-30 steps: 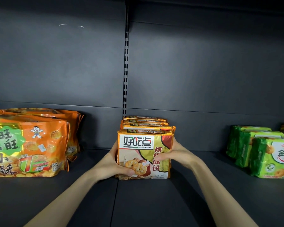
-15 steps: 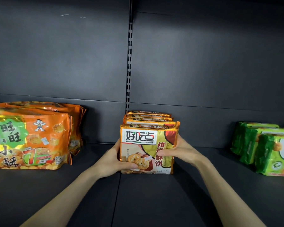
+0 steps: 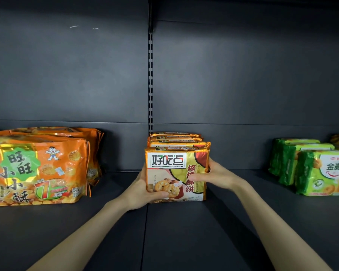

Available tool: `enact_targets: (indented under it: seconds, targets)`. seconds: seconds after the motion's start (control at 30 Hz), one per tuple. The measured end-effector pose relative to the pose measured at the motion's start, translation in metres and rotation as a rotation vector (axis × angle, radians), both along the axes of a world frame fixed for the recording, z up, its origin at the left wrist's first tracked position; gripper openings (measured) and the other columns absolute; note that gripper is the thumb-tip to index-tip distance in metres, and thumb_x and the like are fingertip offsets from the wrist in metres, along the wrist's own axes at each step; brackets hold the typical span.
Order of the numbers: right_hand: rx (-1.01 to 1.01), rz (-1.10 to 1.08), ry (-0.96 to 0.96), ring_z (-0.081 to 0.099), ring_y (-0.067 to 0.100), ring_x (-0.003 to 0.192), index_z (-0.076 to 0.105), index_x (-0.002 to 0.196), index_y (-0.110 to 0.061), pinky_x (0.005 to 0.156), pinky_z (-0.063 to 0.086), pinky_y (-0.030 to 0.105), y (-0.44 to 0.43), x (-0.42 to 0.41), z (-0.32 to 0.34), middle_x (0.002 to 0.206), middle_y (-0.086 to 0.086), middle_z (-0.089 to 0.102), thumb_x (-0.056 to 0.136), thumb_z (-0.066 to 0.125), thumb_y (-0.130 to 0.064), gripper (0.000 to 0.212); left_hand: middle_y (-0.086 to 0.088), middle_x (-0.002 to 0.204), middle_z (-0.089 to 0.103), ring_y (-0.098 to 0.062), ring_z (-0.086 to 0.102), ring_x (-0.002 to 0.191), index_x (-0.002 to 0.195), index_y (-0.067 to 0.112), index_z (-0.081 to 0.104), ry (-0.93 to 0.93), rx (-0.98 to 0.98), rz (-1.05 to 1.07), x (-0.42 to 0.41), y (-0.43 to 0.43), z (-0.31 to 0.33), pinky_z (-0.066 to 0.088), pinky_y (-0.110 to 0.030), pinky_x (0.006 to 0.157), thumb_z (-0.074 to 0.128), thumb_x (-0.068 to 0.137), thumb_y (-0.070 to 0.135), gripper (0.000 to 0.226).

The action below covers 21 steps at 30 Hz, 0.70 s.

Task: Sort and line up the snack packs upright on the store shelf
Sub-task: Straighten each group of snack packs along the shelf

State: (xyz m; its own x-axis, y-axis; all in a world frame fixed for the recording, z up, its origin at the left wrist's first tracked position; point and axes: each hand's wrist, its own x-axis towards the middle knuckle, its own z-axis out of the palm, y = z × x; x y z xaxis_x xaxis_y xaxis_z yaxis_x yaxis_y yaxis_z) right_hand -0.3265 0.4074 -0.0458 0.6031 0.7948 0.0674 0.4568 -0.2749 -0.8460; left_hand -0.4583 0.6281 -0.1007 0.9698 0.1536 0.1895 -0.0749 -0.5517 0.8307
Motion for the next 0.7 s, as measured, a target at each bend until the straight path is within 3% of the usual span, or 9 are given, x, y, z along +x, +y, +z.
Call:
enact_targets:
  seconds: [0.1,0.17,0.23,0.3,0.33,0.4,0.5,0.6,0.7]
  targets:
    - [-0.038,0.008,-0.019,0.06,0.007,0.114,0.028,0.14,-0.032,0.092,0.05,0.027,-0.002,-0.003,0.0,0.127,-0.01,0.06,0.081,0.072,-0.027,0.074,0.006,0.142,0.036,-0.005,0.051,0.12,0.144,0.032,0.021,0.025,0.101,0.045,0.004,0.003,-0.003,0.048,-0.023,0.097,0.078,0.051,0.066,0.115]
    - [-0.069,0.021,-0.019,0.059,0.007,0.114,0.03,0.14,-0.032,0.093,0.05,0.027,-0.003,-0.004,0.003,0.127,-0.01,0.06,0.082,0.07,-0.027,0.071,0.006,0.153,0.014,-0.011,0.032,0.135,0.148,0.031,0.017,0.069,0.199,0.069,0.007,0.005,-0.003,0.04,-0.033,0.108,0.068,0.041,0.083,0.129]
    - [-0.099,0.017,-0.012,0.06,0.007,0.114,0.032,0.139,-0.032,0.094,0.05,0.029,-0.004,-0.007,0.008,0.127,-0.011,0.06,0.082,0.071,-0.029,0.068,0.013,0.156,-0.006,-0.015,0.012,0.143,0.15,0.031,0.017,0.131,0.289,0.082,0.008,0.004,-0.001,0.032,-0.04,0.113,0.056,0.034,0.093,0.137]
    - [-0.122,-0.005,-0.018,0.06,0.009,0.114,0.035,0.137,-0.032,0.097,0.049,0.035,-0.004,-0.009,0.009,0.126,-0.01,0.061,0.079,0.073,-0.035,0.07,0.017,0.156,-0.015,-0.017,0.008,0.144,0.151,0.032,0.009,0.172,0.332,0.134,0.008,0.004,0.0,0.029,-0.047,0.114,0.051,0.029,0.097,0.144]
    - [-0.125,-0.025,-0.023,0.061,0.01,0.113,0.037,0.136,-0.032,0.098,0.049,0.037,-0.005,-0.011,0.009,0.125,-0.009,0.062,0.077,0.075,-0.036,0.07,0.014,0.156,-0.014,-0.018,0.011,0.144,0.151,0.032,0.005,0.178,0.342,0.173,0.006,0.003,0.0,0.03,-0.049,0.113,0.051,0.028,0.098,0.146]
    - [-0.122,-0.082,-0.037,0.062,0.01,0.111,0.043,0.133,-0.03,0.098,0.049,0.036,-0.007,-0.014,0.01,0.123,-0.009,0.063,0.077,0.076,-0.035,0.065,0.007,0.157,0.008,-0.02,0.022,0.141,0.149,0.03,0.012,0.163,0.362,0.251,0.003,0.001,-0.001,0.036,-0.05,0.108,0.049,0.03,0.098,0.142]
    - [-0.156,-0.154,-0.092,0.06,0.009,0.11,0.049,0.128,-0.025,0.097,0.047,0.032,-0.013,-0.019,0.013,0.125,-0.006,0.063,0.079,0.074,-0.035,0.057,0.004,0.138,0.047,-0.02,0.045,0.125,0.136,0.033,0.038,0.171,0.424,0.292,-0.009,-0.005,0.001,0.046,-0.044,0.097,0.049,0.046,0.093,0.109]
    - [-0.233,-0.21,-0.192,0.051,0.018,0.125,0.048,0.132,-0.021,0.106,0.04,0.041,-0.022,-0.022,0.019,0.134,-0.002,0.056,0.076,0.073,-0.046,0.065,0.002,0.123,0.059,-0.019,0.057,0.11,0.126,0.029,0.051,0.172,0.583,0.348,-0.025,-0.014,0.012,0.051,-0.038,0.087,0.053,0.07,0.076,0.073]
    - [-0.317,-0.278,-0.327,0.041,0.024,0.134,0.037,0.143,-0.014,0.106,0.036,0.037,-0.037,-0.024,0.028,0.147,0.006,0.042,0.081,0.069,-0.045,0.076,0.003,0.104,0.063,-0.018,0.06,0.094,0.11,0.024,0.058,0.17,0.682,0.431,-0.042,-0.024,0.026,0.052,-0.032,0.076,0.055,0.083,0.062,0.047]
